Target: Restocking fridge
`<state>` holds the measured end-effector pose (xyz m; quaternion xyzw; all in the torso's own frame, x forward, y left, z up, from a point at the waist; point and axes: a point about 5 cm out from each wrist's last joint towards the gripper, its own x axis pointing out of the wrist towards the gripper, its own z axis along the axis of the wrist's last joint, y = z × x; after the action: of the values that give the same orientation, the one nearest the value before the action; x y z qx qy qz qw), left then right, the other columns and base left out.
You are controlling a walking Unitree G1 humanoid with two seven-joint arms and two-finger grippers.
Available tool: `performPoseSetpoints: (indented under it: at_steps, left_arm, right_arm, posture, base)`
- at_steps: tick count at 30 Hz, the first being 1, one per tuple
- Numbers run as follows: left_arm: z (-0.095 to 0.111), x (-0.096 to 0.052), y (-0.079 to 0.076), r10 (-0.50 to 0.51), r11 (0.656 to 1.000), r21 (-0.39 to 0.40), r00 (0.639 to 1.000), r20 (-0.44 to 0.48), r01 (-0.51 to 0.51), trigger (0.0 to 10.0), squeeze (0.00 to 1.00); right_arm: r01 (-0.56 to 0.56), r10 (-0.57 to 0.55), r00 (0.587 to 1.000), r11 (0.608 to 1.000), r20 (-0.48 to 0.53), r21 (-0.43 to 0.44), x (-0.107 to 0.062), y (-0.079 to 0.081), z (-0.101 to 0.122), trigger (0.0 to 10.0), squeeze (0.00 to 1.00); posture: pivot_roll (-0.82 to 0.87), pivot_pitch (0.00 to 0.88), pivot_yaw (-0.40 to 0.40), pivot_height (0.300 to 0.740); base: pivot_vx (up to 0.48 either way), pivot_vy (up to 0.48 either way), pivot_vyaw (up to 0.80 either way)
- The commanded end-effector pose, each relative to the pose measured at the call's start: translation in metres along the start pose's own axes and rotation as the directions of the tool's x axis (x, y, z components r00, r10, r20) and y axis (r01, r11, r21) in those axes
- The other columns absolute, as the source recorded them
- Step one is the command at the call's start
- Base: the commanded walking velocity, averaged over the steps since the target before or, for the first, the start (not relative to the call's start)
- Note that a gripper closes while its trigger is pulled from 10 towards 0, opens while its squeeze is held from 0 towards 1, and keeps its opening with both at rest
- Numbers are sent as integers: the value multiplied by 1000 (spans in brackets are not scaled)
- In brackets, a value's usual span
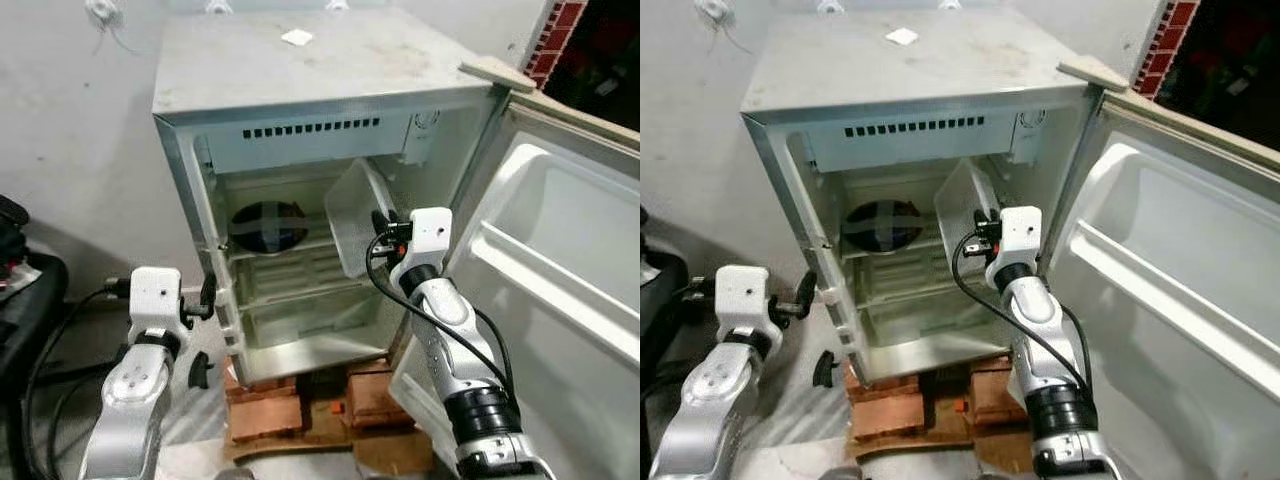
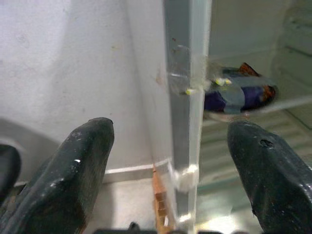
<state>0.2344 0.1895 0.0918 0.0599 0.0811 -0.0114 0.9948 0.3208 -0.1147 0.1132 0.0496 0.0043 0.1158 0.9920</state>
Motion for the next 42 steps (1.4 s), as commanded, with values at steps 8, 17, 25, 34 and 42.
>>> performPoseSetpoints:
  at_steps: [8, 17, 25, 34, 42]
  left_arm:
    - [-1, -36, -15, -129, 991, 26, 990, -58, 130, 10000, 0]
    - [-6, -69, -7, -122, 992, 24, 984, -132, 126, 10000, 0]
    - [5, -82, -9, -133, 991, 3, 982, -133, 135, 10000, 0]
    - [18, -78, -18, -153, 988, -37, 985, -83, 151, 10000, 0]
    - [22, -63, -29, -183, 981, -76, 982, -34, 180, 10000, 0]
  right_arm:
    - [109, -101, 990, 991, -94, 75, 0, -12, -16, 10000, 0]
    - [140, -136, 990, 980, -39, 142, 18, -17, -2, 10000, 0]
    - [151, -151, 988, 970, -14, 193, 37, -17, 9, 10000, 0]
    - [98, -104, 994, 973, 21, 207, 50, -6, 23, 10000, 0]
    - [118, -120, 993, 974, -1, 192, 21, -22, 2, 10000, 0]
  posture:
    - [190, 86, -32, 740]
    - [223, 184, -34, 740]
    - [252, 245, -47, 740]
    - [245, 246, -73, 740]
    - [199, 178, -86, 740]
  base:
    - [0, 0, 0]
    - [0, 0, 0]
    - [0, 0, 0]
    - [0, 0, 0]
    - [0, 0, 0]
